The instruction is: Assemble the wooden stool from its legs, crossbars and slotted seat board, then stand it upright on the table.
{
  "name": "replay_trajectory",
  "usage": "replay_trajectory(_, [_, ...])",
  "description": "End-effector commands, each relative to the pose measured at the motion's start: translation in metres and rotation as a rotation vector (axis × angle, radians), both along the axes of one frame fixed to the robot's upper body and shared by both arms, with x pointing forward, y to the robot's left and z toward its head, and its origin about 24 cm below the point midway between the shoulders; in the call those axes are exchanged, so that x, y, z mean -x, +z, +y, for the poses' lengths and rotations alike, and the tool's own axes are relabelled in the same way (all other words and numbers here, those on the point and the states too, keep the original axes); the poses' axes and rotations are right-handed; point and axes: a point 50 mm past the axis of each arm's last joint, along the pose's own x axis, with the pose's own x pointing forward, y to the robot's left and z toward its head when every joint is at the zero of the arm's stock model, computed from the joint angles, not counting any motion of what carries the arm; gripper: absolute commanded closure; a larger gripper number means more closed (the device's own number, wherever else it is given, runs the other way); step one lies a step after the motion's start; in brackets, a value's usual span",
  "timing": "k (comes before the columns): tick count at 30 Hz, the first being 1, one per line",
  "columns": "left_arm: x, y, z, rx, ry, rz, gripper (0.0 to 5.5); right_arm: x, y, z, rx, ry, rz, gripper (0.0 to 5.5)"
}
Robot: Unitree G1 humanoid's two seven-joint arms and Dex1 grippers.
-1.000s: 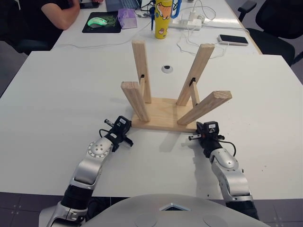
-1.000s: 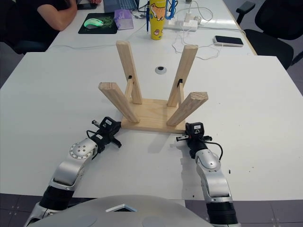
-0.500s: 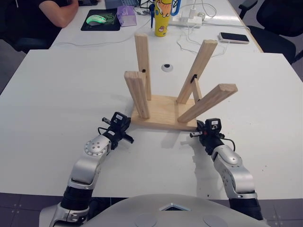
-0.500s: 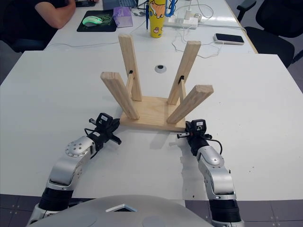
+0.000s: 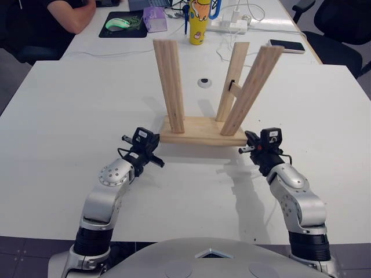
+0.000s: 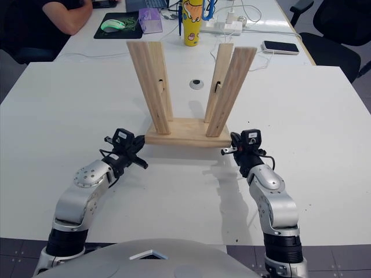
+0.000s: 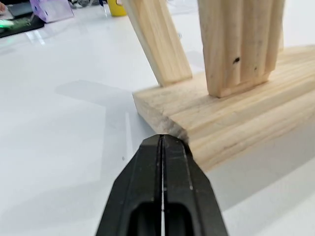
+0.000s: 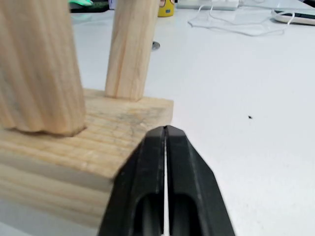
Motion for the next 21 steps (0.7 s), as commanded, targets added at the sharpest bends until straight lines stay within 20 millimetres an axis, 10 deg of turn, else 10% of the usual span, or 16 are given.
replay_trajectory(1, [0.003,0.038,-0.055,0.206,-0.305,-0.106,5.50,-0.002,0.024,0.050,-0.204,0.288,-0.084,5.48])
replay_trajectory(21, [-0.014,0.056,-0.055,0.175,-0.281,-0.174,5.50,-0.032,0.038,0.052,-0.225,0.218,-0.170,5.48])
